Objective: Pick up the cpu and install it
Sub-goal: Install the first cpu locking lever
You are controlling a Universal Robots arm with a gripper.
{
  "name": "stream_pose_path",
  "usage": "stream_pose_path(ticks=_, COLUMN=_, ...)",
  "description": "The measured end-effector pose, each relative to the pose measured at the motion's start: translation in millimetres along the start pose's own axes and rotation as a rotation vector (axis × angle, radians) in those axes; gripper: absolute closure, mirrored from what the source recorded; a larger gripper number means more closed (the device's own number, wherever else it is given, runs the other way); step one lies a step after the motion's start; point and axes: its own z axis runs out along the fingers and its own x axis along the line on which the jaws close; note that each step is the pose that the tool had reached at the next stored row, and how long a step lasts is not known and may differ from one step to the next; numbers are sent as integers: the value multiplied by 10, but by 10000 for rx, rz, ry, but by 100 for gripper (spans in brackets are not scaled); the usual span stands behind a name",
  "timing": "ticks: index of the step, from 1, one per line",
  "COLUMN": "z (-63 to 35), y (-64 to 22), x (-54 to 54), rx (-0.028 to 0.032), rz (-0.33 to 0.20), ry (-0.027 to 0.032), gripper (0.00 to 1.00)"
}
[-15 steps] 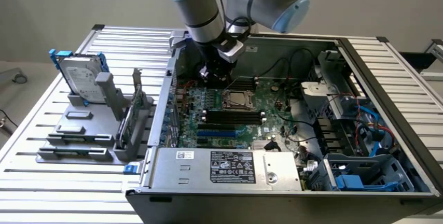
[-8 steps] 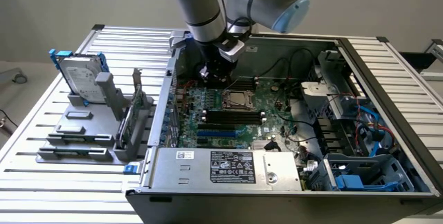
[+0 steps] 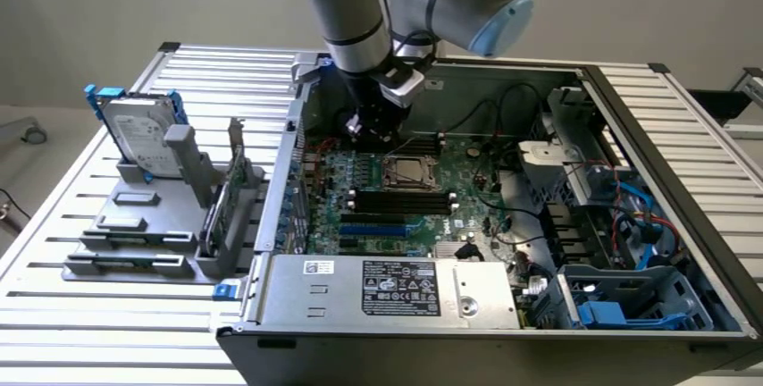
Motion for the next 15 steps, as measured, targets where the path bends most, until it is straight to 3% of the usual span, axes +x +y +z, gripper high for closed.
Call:
stream_pose_path(ticks=6, z=18, y=1, x=-2, rx=19, rz=2, ry=-24, gripper=89)
stream_pose_path(ticks=11, z=21, y=5, x=1, rx=102, rz=18, ry=-113, gripper=89)
stream_pose_path(ticks=15, z=27, y=16, x=14, rx=160, rz=37, ry=-112, gripper=89)
